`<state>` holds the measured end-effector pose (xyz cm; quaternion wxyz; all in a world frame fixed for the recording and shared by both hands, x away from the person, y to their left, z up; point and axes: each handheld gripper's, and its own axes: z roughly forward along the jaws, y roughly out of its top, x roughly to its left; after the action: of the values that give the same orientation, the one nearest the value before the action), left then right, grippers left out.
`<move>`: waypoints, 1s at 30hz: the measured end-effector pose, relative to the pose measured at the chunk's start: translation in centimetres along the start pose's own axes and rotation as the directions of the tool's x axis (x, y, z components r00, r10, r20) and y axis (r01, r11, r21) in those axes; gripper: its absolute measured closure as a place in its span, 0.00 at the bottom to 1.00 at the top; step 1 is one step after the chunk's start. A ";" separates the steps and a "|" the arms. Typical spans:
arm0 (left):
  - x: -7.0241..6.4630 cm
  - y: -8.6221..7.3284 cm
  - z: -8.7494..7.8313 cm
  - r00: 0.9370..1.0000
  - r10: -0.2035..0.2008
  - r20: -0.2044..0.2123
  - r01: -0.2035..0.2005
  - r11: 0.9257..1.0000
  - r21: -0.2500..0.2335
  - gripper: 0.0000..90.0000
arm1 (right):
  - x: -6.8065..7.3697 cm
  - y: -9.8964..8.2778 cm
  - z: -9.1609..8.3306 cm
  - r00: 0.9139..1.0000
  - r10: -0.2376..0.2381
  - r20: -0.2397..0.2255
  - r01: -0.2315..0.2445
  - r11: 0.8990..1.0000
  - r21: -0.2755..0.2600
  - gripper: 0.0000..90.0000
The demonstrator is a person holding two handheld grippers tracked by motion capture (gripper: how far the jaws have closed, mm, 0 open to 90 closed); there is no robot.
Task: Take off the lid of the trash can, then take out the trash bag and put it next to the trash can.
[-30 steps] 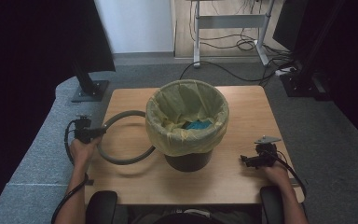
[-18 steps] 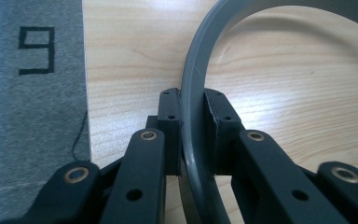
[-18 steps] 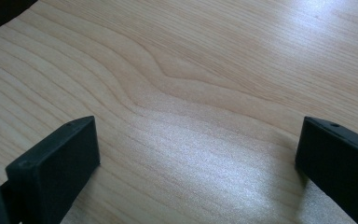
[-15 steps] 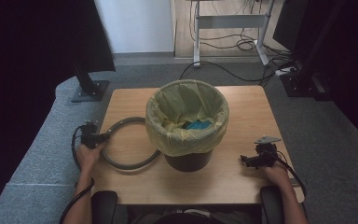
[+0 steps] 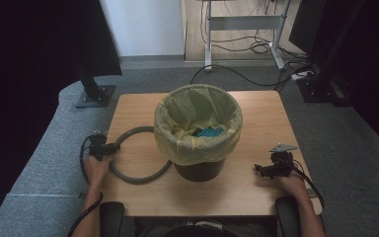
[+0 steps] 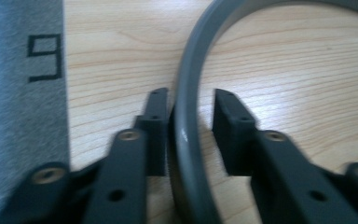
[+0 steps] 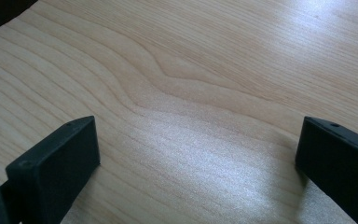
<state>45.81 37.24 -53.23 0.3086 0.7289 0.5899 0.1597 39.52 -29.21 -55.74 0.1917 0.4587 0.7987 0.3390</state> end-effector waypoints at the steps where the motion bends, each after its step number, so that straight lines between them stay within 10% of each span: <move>1: -0.1 -0.1 0.1 1.000 0.012 -0.001 -0.012 1.000 -0.007 0.64 | 0.0 0.0 0.0 1.000 0.000 0.000 0.000 1.000 0.000 0.00; 12: -1.4 -0.9 1.1 0.990 0.135 -0.038 -0.136 0.990 -0.026 0.14 | 0.1 0.0 0.0 1.000 -0.001 -0.001 0.001 1.000 0.000 0.00; 30: -1.4 -1.2 1.0 0.990 0.137 -0.034 -0.137 0.991 0.004 0.00 | 0.1 -0.1 -0.1 1.000 -0.001 -0.004 0.001 1.000 0.001 0.00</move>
<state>45.17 35.76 -54.57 0.2865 0.7649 0.5439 0.1923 39.37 -29.15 -55.73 0.1899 0.4576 0.7996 0.3394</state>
